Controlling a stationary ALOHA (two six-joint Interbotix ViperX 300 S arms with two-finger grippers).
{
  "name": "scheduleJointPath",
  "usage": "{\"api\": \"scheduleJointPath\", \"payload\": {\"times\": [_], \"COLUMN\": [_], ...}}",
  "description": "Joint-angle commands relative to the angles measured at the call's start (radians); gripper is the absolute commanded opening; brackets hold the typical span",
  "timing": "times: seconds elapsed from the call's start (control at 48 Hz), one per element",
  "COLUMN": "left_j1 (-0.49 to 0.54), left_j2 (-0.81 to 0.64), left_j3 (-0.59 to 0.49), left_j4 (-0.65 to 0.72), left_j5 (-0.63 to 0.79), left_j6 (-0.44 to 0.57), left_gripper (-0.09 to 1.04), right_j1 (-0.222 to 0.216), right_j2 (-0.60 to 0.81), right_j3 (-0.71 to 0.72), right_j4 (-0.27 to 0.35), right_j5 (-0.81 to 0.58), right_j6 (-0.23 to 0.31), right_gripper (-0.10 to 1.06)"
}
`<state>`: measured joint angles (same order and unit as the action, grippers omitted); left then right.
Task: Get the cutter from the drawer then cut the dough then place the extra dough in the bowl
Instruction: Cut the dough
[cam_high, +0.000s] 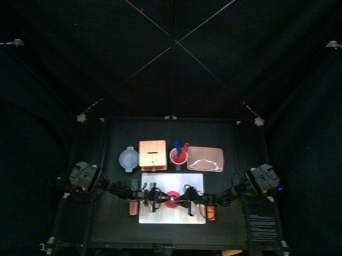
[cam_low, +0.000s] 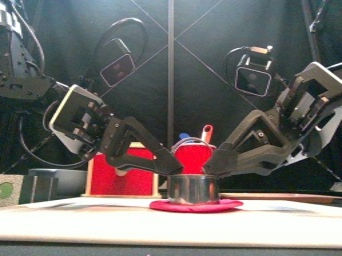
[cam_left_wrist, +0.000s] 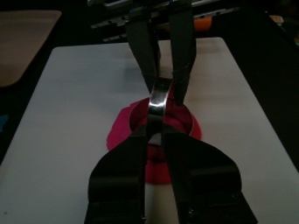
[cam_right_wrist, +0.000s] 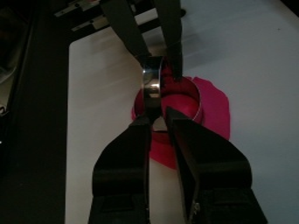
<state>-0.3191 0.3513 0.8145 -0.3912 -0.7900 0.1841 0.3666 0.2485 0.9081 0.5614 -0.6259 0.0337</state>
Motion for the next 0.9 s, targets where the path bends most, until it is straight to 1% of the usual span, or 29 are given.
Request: {"api": "scheduleJointPath", "payload": {"times": [0.021,0.229,0.333,0.521,0.729,0.896], "left_j1": [-0.002,-0.002,-0.002,-0.003,-0.014,-0.021], "left_j2": [0.000,0.002,0.000,-0.006,-0.020,-0.021], "left_j3": [0.005,0.006,0.003,0.002,0.002,-0.002], "left_j4": [-0.002,-0.002,-0.002,-0.002,0.002,0.003], "left_j5": [0.020,0.023,0.046,0.072,0.071,0.061], "left_j6": [-0.003,-0.003,-0.003,-0.003,0.000,0.005], "left_gripper": [0.54,0.54,0.54,0.54,0.54,0.54], "right_j1": [-0.002,-0.003,-0.003,-0.015,-0.029,-0.029], "right_j2": [0.029,0.029,0.029,0.029,0.025,0.017], "right_j3": [0.005,0.002,0.005,0.009,0.017,0.014], "right_j4": [0.008,0.008,0.009,0.006,0.000,-0.009], "right_j5": [0.060,0.061,0.061,0.061,0.061,0.060], "right_j6": [0.012,0.008,0.008,0.005,0.002,0.002], "right_gripper": [0.45,0.45,0.45,0.45,0.45,0.45]}}
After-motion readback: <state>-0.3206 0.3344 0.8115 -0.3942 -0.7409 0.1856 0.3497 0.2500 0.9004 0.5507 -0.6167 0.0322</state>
